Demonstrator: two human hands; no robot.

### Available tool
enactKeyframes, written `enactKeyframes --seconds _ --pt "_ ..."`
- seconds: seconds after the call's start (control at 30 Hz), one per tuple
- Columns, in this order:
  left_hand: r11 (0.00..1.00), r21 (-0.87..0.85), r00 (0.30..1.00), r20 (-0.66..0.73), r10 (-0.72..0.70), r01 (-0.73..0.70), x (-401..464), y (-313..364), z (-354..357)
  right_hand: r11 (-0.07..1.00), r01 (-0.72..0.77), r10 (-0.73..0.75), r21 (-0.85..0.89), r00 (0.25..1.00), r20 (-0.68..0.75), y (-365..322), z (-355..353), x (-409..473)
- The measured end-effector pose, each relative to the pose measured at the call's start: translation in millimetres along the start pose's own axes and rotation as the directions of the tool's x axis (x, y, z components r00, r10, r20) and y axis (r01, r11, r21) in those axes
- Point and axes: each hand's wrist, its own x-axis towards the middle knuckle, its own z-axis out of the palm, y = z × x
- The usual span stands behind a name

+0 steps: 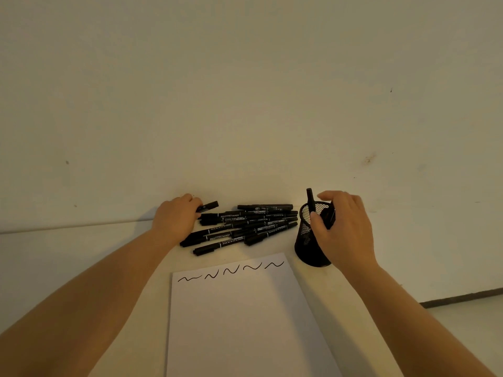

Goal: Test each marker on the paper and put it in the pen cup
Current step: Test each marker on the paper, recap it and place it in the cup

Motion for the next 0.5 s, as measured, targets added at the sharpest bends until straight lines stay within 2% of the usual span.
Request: enactKeyframes --seconds 0.1,0.17,0.2,0.27,0.33,0.4,0.5 --pt "0.960 -0.278 0.993 -0.105 -0.049 0.018 -16 20 -26 0.986 0.166 -0.161 0.018 0.971 -0.175 -16 -7 -8" --pt "0.888 -0.461 0.993 -0.105 -0.048 -0.006 -32 40 -42 0.967 0.189 -0.162 0.173 0.974 -0.160 -28 -9 -18" --pt "0.833 -0.553 0.995 -0.094 -0.040 -0.019 -43 51 -48 0.948 0.142 -0.119 0.283 0.988 -0.097 -33 -8 -25" --pt "0.698 -0.716 0.996 -0.084 -0.039 -0.033 -66 73 -58 0.874 -0.048 0.021 0.484 0.998 0.061 -45 -3 -41" --pt "0.595 -0.803 0.996 -0.073 -0.043 -0.033 -92 90 -65 0.781 -0.227 0.149 0.582 0.972 0.179 -55 3 -54" --pt "0.563 -0.826 0.999 -0.043 -0.023 -0.023 -116 102 -69 0.740 -0.327 0.185 0.588 0.939 0.289 -61 8 -66" --pt "0.557 -0.831 1.000 0.012 0.017 0.000 -145 111 -73 0.730 -0.366 0.122 0.578 0.901 0.416 -70 12 -84"
